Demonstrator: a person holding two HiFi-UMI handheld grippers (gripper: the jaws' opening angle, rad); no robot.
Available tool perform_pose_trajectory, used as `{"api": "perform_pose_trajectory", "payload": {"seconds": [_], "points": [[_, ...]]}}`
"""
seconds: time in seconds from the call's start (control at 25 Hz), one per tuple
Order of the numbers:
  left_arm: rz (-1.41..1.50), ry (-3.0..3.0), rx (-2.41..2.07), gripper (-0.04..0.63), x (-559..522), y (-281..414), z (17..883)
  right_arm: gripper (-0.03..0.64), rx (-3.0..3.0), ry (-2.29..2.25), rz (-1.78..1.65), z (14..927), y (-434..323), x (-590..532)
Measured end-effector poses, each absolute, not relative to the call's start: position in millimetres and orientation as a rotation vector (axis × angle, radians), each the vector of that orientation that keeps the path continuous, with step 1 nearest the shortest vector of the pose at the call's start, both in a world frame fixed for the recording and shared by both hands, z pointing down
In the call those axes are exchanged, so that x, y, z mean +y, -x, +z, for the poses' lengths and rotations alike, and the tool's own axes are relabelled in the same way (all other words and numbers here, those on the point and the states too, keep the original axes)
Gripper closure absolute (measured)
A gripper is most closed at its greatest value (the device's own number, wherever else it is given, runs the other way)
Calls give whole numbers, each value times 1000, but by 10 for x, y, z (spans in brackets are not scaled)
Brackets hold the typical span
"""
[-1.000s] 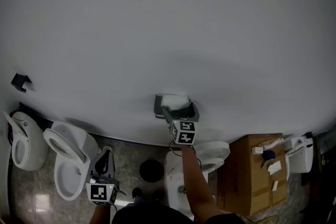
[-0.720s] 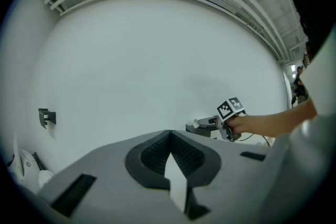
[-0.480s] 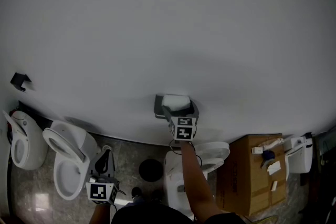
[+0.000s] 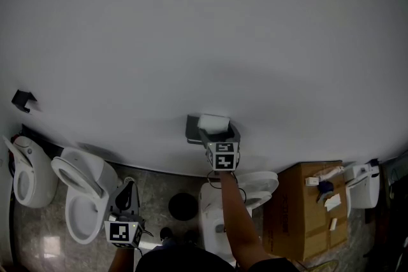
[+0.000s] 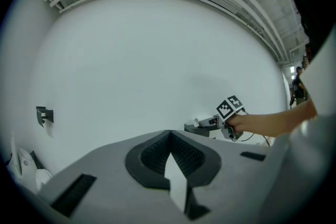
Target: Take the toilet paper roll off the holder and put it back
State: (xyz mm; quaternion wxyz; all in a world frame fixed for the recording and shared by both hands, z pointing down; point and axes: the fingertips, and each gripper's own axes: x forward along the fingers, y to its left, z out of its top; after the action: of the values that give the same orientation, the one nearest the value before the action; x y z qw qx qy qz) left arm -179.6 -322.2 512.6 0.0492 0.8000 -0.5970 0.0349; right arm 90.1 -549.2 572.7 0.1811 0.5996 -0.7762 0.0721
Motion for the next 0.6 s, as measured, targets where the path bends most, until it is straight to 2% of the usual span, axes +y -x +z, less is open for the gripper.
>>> {"api": "perform_pose_trajectory", "payload": {"seconds": [0.6], "points": [[97, -2440, -1824, 592, -3185, 1825, 5112, 170, -2235, -1704, 127, 5513, -875, -5418]]}}
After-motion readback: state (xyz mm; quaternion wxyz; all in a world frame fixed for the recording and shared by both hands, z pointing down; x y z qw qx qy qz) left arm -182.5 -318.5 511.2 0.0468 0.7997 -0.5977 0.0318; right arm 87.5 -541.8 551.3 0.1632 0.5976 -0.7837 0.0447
